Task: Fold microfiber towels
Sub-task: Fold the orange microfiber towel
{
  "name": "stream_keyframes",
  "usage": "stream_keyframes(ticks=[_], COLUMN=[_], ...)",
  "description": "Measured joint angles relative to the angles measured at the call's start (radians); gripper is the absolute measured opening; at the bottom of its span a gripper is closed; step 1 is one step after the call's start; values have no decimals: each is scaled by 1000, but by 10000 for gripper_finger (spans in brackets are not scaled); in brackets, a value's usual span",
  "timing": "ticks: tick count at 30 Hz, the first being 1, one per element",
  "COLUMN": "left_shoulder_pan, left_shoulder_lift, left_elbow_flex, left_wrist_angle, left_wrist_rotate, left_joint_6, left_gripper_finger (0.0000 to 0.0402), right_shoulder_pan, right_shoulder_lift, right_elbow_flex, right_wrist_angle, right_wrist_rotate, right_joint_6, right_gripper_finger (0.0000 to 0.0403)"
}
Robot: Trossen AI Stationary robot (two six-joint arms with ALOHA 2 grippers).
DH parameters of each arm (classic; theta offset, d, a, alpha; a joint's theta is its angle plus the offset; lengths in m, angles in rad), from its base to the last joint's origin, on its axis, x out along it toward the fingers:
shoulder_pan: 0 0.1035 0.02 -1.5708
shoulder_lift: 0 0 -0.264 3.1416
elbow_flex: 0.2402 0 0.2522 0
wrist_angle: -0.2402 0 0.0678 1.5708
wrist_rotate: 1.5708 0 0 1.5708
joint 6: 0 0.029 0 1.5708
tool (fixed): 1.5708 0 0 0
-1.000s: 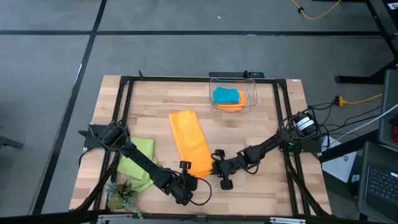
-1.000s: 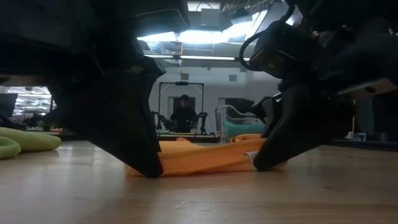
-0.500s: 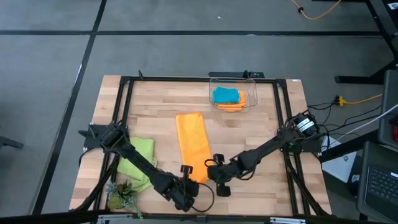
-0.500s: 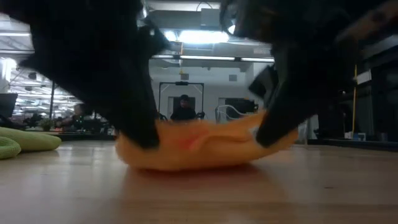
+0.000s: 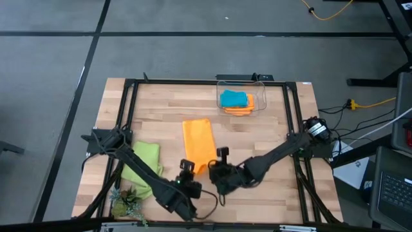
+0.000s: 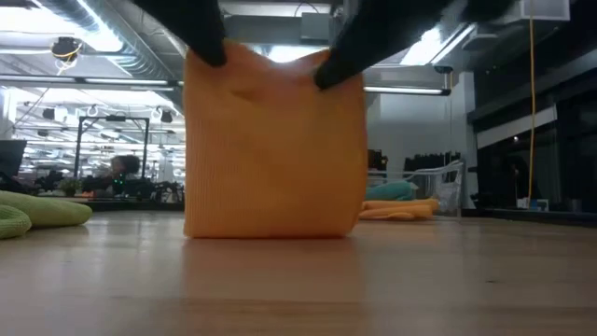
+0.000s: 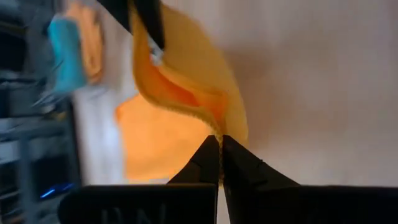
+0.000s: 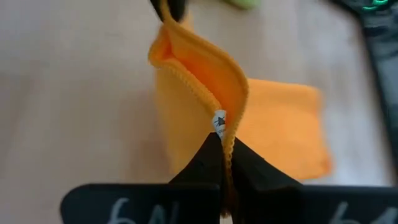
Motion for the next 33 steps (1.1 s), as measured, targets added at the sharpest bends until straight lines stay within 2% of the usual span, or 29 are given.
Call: stream_keyframes(ticks=[5,9,14,18,24,27,33], left_shoulder_pan=[52,101,191,267,364,413,498], left_shoulder_lift=[0,0,-3,-7,-75,-116,-135], left_elbow_flex=[0,0,-46,-123,-287,-367,-468], left_wrist_angle=[-182,-302,-299,-298,-224,-105,96], left_wrist_rotate=[-51,-110,-124,-126,-132,-127,-132], left_joint_6=[-4,-4,87,110,130,201,343], left_gripper_finger=[0,0,0,0,0,0,0], right_shoulder_pan=[-73,-151,-256,-320,-407,-454,-524], right_shoulder_lift=[0,0,0,-2,-3,-3,-3], right_elbow_flex=[0,0,1,-31,-156,-207,-252], right_wrist_angle=[-15,-11,-7,48,295,405,458], right_wrist_rotate=[90,97,96,44,-45,-92,-137], right_joint_6=[-89,-162,-207,-269,-387,-436,-436], right_gripper_finger=[4,4,4,4,4,4,4])
